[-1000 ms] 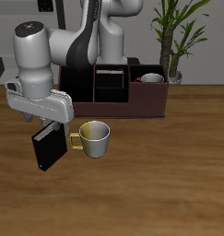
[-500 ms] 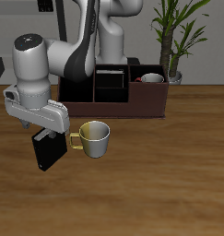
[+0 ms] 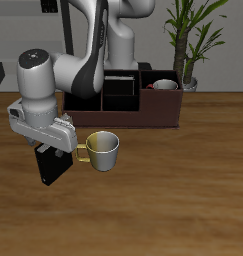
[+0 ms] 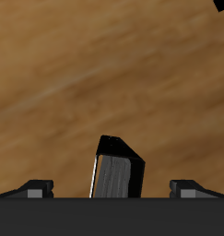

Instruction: Place the red mug into the back desk caddy's right compartment and place the left black book into the back desk caddy's back compartment and place the right black book into the back desk caddy's front compartment

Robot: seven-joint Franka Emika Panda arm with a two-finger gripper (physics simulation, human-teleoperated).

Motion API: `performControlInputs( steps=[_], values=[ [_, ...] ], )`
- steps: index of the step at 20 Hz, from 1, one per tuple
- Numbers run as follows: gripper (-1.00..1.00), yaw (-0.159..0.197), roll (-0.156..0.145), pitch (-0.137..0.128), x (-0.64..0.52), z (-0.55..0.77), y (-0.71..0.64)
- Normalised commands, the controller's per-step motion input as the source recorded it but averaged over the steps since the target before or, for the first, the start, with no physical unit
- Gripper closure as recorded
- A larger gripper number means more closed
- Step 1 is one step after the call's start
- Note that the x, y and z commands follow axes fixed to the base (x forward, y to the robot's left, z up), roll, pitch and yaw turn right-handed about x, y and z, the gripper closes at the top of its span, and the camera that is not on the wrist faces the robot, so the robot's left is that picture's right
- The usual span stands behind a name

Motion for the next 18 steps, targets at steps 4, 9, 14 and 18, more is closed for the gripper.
performControlInputs(
  steps=[4, 9, 14, 18],
  values=[
    [-1.0, 0.006, 0.038, 0.014, -0.07, -0.16, 0.14],
    [1.0, -0.008, -0.014, 0.003, -0.12, -0.04, 0.0],
    [1.0, 0.018, 0.004, -0.02, -0.09, 0.12, -0.02],
    [1.0, -0.012, -0.016, -0.013, -0.03, 0.16, -0.09]
  ],
)
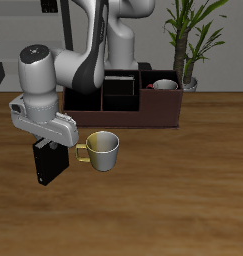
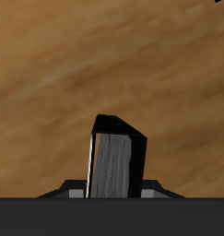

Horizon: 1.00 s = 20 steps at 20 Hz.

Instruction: Place the red mug into the back desk caddy's right compartment and place the left black book into the back desk caddy's back compartment and place the right black book into the back desk caddy's front compartment

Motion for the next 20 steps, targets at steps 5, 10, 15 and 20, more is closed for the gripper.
performControlInputs(
  steps=[5, 10, 15, 20],
  values=[
    [1.0, 0.062, 0.0, -0.045, -0.02, 0.34, 0.07],
    [1.0, 0.049, -0.011, -0.073, -0.11, 0.74, 0.07],
    [1.0, 0.084, 0.024, -0.084, -0.27, 0.93, 0.22],
    [1.0, 0.104, 0.045, -0.056, -0.28, 0.67, 0.23]
  ],
)
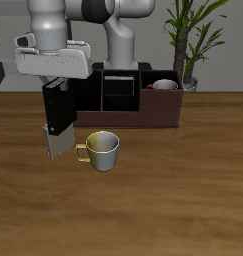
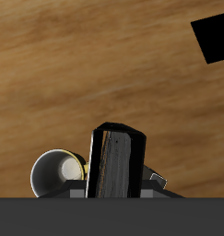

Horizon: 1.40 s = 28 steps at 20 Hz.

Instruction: Place the red mug into the back desk caddy's right compartment and place the left black book into the back desk caddy's back compartment and place the right black book into the back desk caddy's front compartment

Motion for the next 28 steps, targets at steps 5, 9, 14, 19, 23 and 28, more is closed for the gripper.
performControlInputs(
  steps=[5, 9, 14, 19, 23, 28],
  values=[
    [1.0, 0.114, 0.032, -0.051, -0.33, 0.55, 0.27],
    [1.0, 0.108, 0.082, -0.073, -0.49, 0.68, 0.43],
    [1.0, 0.056, 0.029, -0.008, -0.23, 0.19, 0.16],
    [1.0, 0.087, 0.081, -0.005, -0.45, 0.19, 0.28],
    [1.0, 0.072, 0.025, -0.014, -0.21, 0.12, 0.11],
    [1.0, 0.115, 0.054, -0.004, -0.42, 0.12, 0.23]
  ],
)
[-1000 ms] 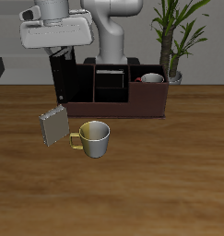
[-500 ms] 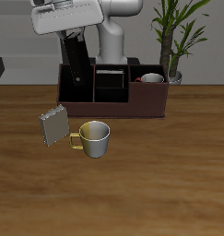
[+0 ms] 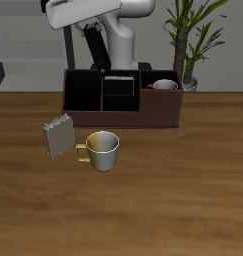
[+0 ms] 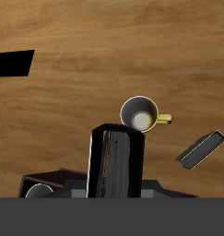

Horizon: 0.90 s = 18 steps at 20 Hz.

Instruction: Place the red mug into the back desk caddy's right compartment and place the left black book into the back desk caddy's back compartment and place the right black book into the back desk caddy's front compartment

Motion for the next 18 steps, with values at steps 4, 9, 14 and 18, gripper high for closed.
performControlInputs(
  steps=[4, 9, 14, 18],
  values=[
    [1.0, 0.115, 0.05, -0.001, -0.28, 0.04, 0.13],
    [1.0, 0.131, 0.004, -0.001, -0.3, 0.09, 0.03],
    [1.0, 0.171, -0.011, 0.004, -0.22, 0.08, -0.01],
    [1.0, 0.113, -0.018, 0.016, -0.17, 0.03, 0.01]
  ],
)
